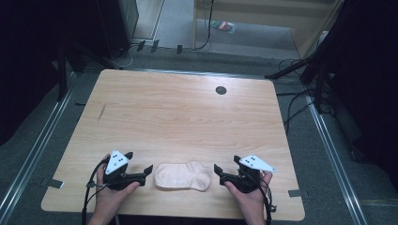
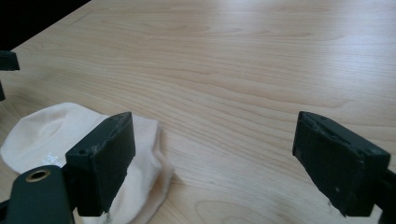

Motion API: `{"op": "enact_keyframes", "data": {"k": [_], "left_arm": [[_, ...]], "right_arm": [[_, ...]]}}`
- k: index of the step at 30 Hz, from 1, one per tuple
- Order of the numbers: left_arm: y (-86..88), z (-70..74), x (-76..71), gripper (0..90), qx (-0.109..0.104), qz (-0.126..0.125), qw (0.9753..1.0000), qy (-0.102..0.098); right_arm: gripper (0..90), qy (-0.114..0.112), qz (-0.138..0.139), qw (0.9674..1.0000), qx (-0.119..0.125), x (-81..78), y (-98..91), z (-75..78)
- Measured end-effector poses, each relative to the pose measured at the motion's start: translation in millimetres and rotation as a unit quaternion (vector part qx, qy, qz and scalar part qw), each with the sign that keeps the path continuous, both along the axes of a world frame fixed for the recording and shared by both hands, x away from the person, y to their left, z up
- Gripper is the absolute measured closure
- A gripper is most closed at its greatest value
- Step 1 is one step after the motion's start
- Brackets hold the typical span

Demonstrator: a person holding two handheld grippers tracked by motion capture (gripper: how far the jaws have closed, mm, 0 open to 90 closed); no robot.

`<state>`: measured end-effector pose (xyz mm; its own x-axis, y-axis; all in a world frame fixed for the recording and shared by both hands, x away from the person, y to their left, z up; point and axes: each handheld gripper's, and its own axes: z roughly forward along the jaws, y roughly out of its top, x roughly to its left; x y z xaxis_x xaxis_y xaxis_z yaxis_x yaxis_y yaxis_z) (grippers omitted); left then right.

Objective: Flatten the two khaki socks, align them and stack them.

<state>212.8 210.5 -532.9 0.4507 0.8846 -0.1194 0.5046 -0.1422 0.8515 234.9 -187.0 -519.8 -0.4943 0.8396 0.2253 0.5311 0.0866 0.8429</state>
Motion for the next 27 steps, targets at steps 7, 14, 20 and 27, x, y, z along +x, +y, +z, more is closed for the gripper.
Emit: {"op": "enact_keyframes", "data": {"k": [7,14,20,27], "left_arm": [[25.6,1.1,1.7,10.3,0.003,0.026,0.9996,-0.009],[52.3,-2.2,0.0,10.3,0.011,0.051,0.9986,-0.004],[72.0,-3.5,-6.1,10.3,0.021,0.07,0.9973,-0.001],[89.5,-8.1,-11.5,10.3,0.027,0.086,0.996,0.004]], "right_arm": [[13.3,0.001,-0.031,0.9995,0.004,2.1,-22.9,0.7],[13.1,0.006,-0.06,0.9981,-0.003,-3.3,-52.3,-3.6],[13.1,0.007,-0.079,0.9968,-0.01,-7.6,-71.4,-6.1],[13.2,0.009,-0.1,0.9947,-0.02,-12.5,-93.9,-10.2]]}}
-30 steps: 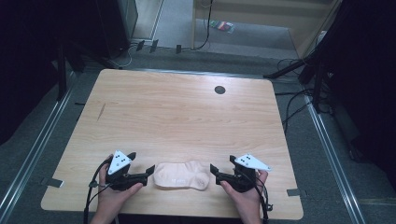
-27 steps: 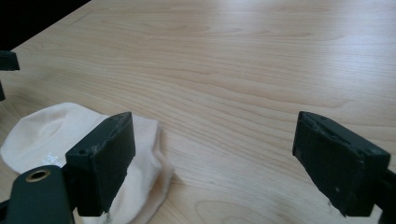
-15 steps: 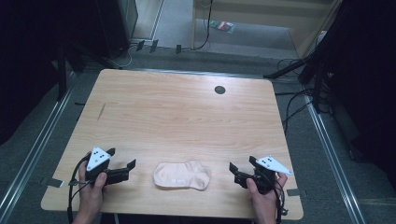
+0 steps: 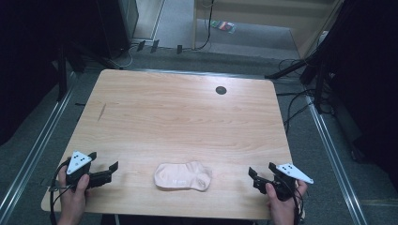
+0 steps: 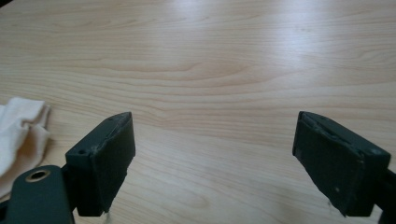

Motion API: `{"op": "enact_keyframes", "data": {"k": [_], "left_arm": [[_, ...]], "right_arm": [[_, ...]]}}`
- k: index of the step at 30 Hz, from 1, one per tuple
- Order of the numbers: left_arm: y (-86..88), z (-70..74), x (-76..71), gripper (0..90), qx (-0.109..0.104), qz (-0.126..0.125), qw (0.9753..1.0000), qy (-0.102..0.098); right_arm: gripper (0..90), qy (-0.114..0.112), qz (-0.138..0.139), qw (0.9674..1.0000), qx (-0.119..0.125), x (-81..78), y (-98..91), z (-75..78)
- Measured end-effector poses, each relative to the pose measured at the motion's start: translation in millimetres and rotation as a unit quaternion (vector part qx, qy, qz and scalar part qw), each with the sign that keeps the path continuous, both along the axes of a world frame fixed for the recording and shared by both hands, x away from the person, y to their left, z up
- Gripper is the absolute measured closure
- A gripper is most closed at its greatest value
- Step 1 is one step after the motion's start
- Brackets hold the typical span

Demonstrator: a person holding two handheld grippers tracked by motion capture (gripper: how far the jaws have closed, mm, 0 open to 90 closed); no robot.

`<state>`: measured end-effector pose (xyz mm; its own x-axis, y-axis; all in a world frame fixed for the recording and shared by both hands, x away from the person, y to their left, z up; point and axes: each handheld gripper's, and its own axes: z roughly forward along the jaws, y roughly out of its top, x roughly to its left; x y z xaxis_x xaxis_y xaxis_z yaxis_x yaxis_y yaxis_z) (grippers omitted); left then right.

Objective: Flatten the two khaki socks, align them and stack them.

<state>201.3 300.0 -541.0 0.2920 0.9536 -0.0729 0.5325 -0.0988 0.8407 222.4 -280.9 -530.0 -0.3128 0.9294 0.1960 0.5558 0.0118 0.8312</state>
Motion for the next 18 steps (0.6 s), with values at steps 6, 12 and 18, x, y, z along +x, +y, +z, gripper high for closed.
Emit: {"op": "enact_keyframes", "data": {"k": [6,12,18], "left_arm": [[16.2,-3.1,-2.8,10.3,0.003,0.014,0.9999,0.002],[30.1,-5.6,-1.3,10.3,0.004,0.036,0.9993,-0.003],[43.7,-7.3,-2.3,10.3,0.002,0.057,0.9983,-0.002]], "right_arm": [[13.4,0.006,-0.012,0.9999,-0.008,-3.1,-16.3,-4.5],[13.4,0.013,-0.025,0.9995,-0.016,-5.8,-32.3,-9.8],[13.5,0.019,-0.042,0.9988,-0.019,-3.3,-45.8,-13.8]]}}
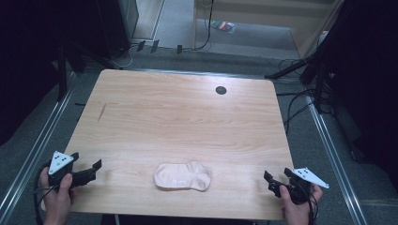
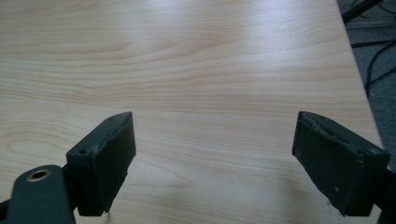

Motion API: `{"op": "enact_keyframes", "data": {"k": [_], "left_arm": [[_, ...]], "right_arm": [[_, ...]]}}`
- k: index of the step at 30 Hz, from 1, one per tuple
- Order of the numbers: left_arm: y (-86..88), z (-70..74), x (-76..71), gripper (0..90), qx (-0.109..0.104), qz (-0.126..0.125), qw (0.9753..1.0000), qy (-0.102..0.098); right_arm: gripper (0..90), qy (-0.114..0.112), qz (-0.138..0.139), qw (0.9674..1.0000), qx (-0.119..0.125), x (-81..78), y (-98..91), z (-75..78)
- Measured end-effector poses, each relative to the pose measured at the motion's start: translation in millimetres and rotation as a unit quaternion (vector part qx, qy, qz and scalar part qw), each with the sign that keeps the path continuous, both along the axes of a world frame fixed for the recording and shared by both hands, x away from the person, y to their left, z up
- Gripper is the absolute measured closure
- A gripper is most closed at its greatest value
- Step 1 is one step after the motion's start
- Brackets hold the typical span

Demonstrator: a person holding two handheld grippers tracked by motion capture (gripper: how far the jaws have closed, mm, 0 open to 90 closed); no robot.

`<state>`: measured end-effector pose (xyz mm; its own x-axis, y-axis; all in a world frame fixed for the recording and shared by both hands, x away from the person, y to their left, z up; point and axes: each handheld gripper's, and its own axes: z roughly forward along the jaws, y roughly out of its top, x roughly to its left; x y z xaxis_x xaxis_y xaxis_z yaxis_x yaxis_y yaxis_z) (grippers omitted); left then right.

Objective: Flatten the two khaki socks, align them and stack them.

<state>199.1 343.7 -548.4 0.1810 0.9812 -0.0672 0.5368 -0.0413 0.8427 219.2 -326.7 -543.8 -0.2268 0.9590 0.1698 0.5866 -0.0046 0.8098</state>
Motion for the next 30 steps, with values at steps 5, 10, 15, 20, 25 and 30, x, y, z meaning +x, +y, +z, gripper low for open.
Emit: {"op": "enact_keyframes", "data": {"k": [5,10,15,20,25,30], "left_arm": [[4.6,-1.0,1.2,10.3,0.006,0.014,0.9998,-0.014],[10.8,-1.2,4.1,10.3,0.008,0.019,0.9996,-0.018],[13.6,-3.1,8.3,10.4,-0.015,0.02,0.9996,-0.011],[11.1,-3.4,9.5,10.5,-0.009,0.017,0.9998,-0.008],[11.0,-3.3,11.0,10.6,-0.009,0.014,0.9999,0.0],[10.7,-3.6,12.0,11.3,-0.007,0.014,0.9999,0.002]], "right_arm": [[13.5,0.001,-0.004,1.0,-0.005,0.8,-4.6,-1.6],[13.9,0.002,-0.016,0.9998,0.012,1.6,-13.4,-1.7],[14.4,0.006,-0.021,0.9995,0.022,2.5,-14.3,-4.0],[14.4,0.006,-0.02,0.9997,0.014,3.1,-11.2,-4.4],[14.7,0.012,-0.018,0.9997,0.007,3.5,-9.5,-4.7],[14.7,0.014,-0.018,0.9997,0.004,4.1,-9.0,-5.0]]}}
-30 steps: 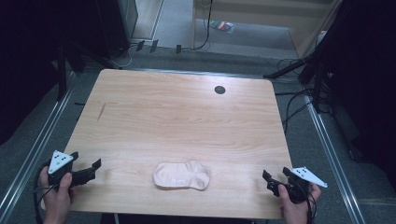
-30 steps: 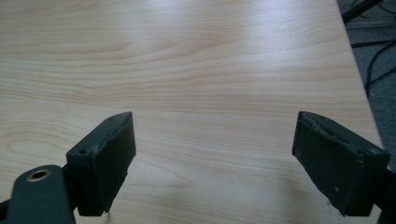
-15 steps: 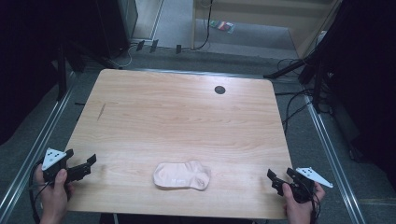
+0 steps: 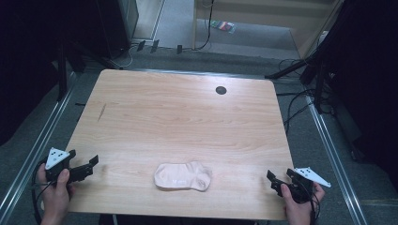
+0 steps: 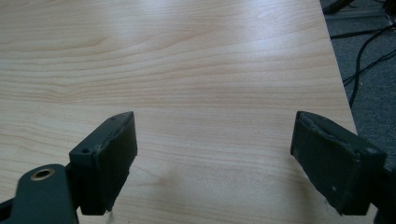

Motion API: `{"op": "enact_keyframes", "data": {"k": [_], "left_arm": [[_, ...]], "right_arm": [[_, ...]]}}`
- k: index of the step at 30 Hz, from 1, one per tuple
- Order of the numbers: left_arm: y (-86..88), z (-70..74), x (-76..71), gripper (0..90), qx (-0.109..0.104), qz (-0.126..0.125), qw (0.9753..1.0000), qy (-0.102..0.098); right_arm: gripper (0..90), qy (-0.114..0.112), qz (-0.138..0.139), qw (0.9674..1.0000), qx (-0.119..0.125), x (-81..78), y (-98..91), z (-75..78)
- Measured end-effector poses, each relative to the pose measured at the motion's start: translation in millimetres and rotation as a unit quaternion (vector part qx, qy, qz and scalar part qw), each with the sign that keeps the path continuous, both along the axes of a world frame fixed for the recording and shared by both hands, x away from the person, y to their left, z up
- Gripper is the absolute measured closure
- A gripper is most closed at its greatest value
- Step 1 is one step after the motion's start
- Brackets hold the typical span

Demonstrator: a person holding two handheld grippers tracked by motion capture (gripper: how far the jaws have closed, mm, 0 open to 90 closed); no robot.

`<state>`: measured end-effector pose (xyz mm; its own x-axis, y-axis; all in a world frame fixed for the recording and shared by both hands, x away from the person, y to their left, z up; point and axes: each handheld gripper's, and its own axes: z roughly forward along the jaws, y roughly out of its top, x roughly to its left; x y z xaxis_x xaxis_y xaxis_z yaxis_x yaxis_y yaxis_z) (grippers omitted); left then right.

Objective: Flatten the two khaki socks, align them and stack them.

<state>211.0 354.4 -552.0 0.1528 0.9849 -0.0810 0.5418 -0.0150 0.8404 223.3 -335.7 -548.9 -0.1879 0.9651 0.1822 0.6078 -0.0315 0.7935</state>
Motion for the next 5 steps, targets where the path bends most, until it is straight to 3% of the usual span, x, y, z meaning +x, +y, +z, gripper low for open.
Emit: {"op": "enact_keyframes", "data": {"k": [5], "left_arm": [[-1.1,0.0,0.9,11.4,0.003,-0.002,1.0,0.004]], "right_arm": [[14.2,0.001,0.003,1.0,0.001,0.2,0.4,0.0]]}}
